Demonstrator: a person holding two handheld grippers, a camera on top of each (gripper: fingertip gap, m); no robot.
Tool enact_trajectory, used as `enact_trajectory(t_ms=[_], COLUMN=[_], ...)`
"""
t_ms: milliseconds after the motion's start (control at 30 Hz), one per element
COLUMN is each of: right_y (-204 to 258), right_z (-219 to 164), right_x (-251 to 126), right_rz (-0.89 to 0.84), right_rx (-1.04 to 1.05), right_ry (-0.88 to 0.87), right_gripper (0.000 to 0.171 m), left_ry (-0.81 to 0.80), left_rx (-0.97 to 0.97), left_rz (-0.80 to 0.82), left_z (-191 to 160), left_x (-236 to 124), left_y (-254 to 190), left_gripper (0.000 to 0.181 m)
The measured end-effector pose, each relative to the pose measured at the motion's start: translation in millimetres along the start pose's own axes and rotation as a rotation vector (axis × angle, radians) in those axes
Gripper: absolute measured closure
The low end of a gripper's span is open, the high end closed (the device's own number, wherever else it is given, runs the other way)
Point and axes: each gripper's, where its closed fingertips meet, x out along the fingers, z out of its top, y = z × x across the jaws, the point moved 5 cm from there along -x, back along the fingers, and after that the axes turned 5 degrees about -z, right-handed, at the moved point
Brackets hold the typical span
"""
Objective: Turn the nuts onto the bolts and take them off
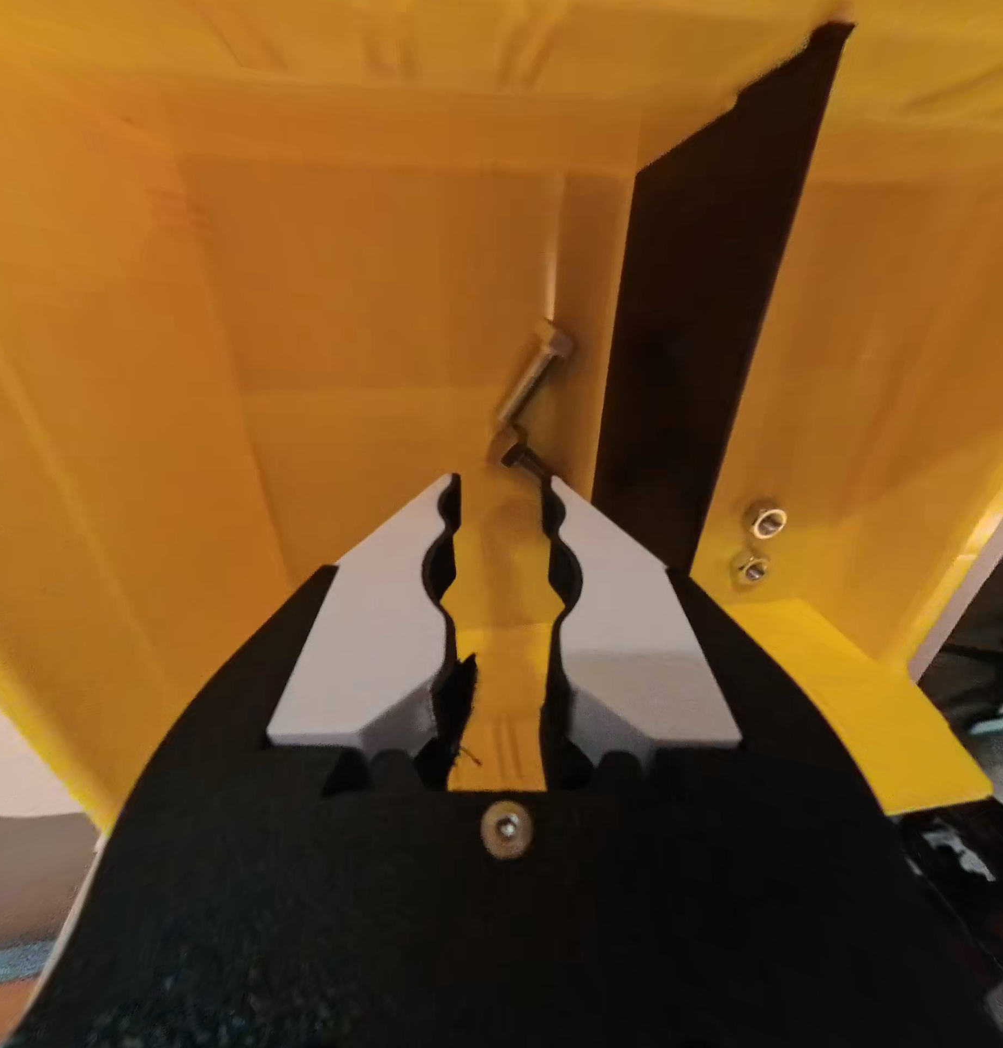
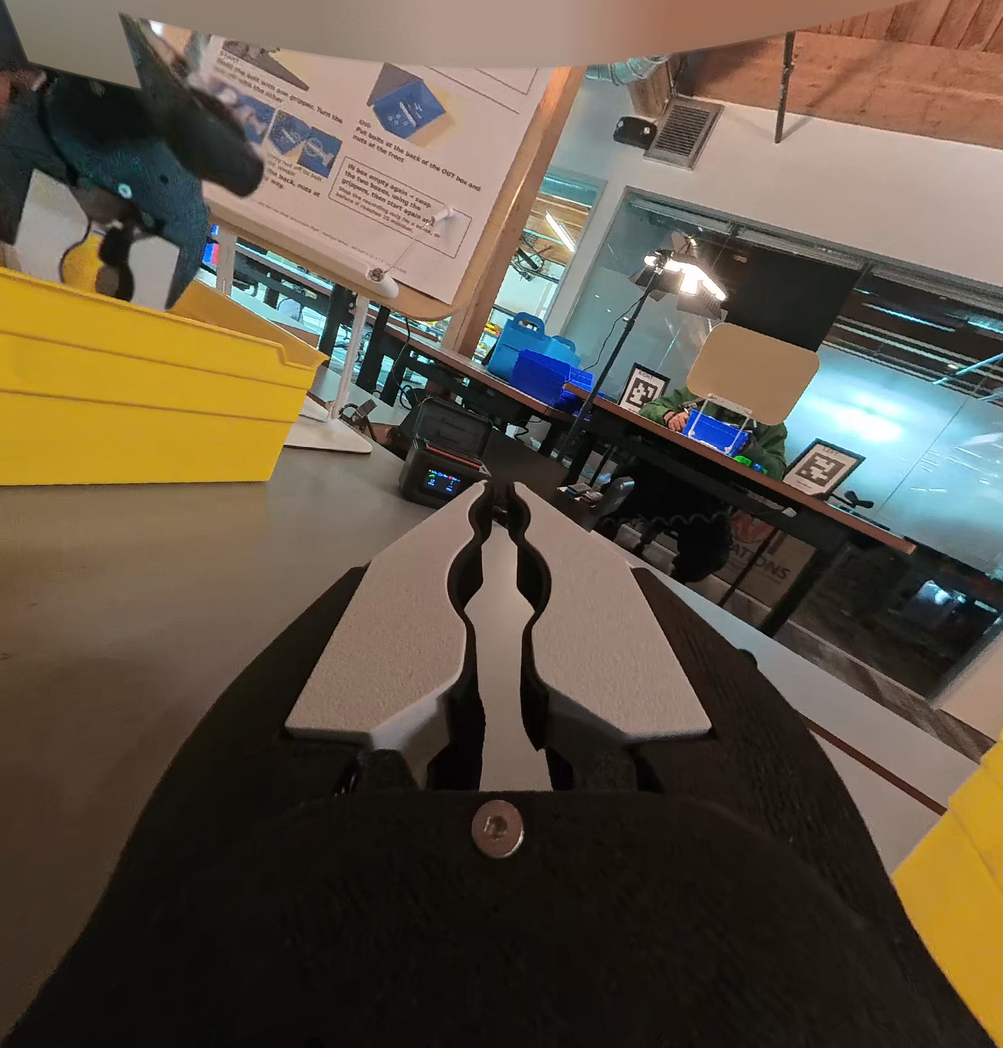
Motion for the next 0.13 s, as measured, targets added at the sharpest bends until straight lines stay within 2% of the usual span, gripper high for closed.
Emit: enact_trajectory(t_ms=[33,133], right_y=[-0.3,-1.1], right_z=[0.0,-0.4], right_x=[-0.1,-0.2], right_rz=[-0.002,-0.009], right_rx=[0.001,0.0], right_ry=[0.0,0.003], right_gripper=[0.168,0.168], left_ry=[0.007,0.031], left_rx=[0.013,-0.024], left_rz=[-0.027,-0.093], left_z=[0.3,-1.4], left_x=[3.9,13.4], left_y=[-0.9,-1.2], left_gripper=[0.156,0.155])
